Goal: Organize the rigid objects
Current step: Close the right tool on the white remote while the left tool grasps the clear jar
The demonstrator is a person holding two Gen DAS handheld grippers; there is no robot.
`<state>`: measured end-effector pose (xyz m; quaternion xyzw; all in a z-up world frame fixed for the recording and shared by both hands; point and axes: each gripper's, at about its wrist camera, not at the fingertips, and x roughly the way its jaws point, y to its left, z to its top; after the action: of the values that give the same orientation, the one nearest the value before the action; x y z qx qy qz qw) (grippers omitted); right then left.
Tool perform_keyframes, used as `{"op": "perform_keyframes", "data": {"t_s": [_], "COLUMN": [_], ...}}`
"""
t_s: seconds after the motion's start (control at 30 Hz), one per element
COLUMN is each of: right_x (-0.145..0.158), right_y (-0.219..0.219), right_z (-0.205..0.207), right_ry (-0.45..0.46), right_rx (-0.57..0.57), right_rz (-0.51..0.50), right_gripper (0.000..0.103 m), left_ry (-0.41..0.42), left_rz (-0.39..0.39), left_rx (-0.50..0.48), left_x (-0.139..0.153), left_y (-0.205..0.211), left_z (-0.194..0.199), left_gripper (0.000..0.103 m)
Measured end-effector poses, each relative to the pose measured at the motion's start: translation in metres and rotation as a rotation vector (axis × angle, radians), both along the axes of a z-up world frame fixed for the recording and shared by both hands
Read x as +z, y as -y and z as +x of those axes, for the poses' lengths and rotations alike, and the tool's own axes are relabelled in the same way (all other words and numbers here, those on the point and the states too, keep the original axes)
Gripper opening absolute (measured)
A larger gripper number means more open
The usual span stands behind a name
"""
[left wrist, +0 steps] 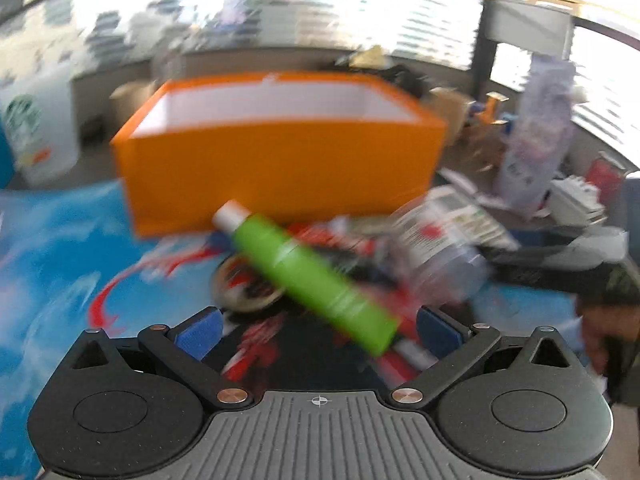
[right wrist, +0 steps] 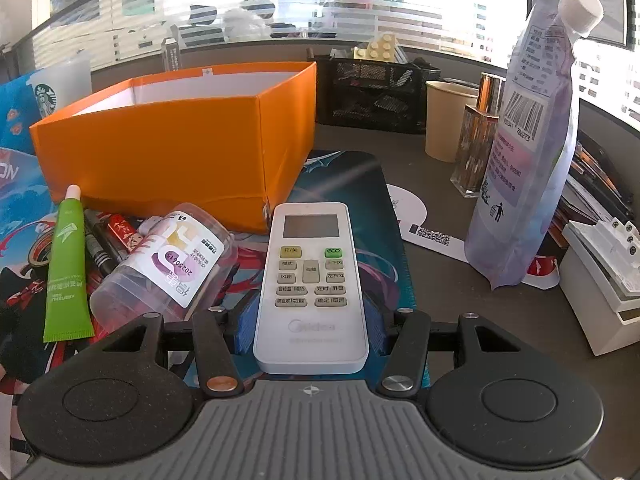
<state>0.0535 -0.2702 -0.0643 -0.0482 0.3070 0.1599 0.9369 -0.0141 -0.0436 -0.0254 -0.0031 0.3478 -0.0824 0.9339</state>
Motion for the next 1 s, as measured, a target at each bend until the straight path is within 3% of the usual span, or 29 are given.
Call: {"op": "perform_keyframes", "data": {"t_s": [0.17, 0.27, 0.57, 0.73, 0.77, 0.83, 0.93, 1.0], "right_x": [0.001, 0.001, 0.0, -0.002, -0.003, -0.003, 0.0, 0.0], "right_y": [0.004, 0.01, 0.025, 0.025, 0.024, 0.023, 0.025, 0.031], "right_z": [-0.002, -0.007, -0.018, -0.02, -0.02, -0.022, -0.024, -0.024], "right_ry": [-0.001, 0.001, 0.012, 0.033, 0.038, 0.044, 0.035, 0.019], "right_rx": [0.006, 0.004, 0.007, -0.003, -0.001, -0.002, -0.006, -0.02], "right_rz": [-0.004, -0.008, -0.01, -0.02, -0.023, -0.032, -0.031, 0.002], "right_gripper": [0.05, 0.05, 0.05, 0.05, 0.05, 0.05, 0.05, 0.05], "left_ry": [0.078, 0.11, -0.017, 0.005, 0.015, 0.055, 0.058, 0.04], "left_rz": [0.01, 0.041, 0.005, 0.021, 0.037, 0.112, 0.134, 0.103], "left_rx": [-0.082, -0.082, -0.062, -0.04, -0.04, -0.051, -0.074, -0.082], "left_x": [0.008, 0.004, -0.026, -0.034, -0.035, -0.035, -0.035, -0.033], "left_y": [0.044, 0.065, 0.086, 0.083, 0.084, 0.087, 0.089, 0.085], "left_z": [0.012, 0.023, 0.063, 0.069, 0.069, 0.067, 0.065, 0.064], "left_gripper": [0.103, 0.103, 0.101, 0.1, 0.094, 0.058, 0.059, 0.059]}}
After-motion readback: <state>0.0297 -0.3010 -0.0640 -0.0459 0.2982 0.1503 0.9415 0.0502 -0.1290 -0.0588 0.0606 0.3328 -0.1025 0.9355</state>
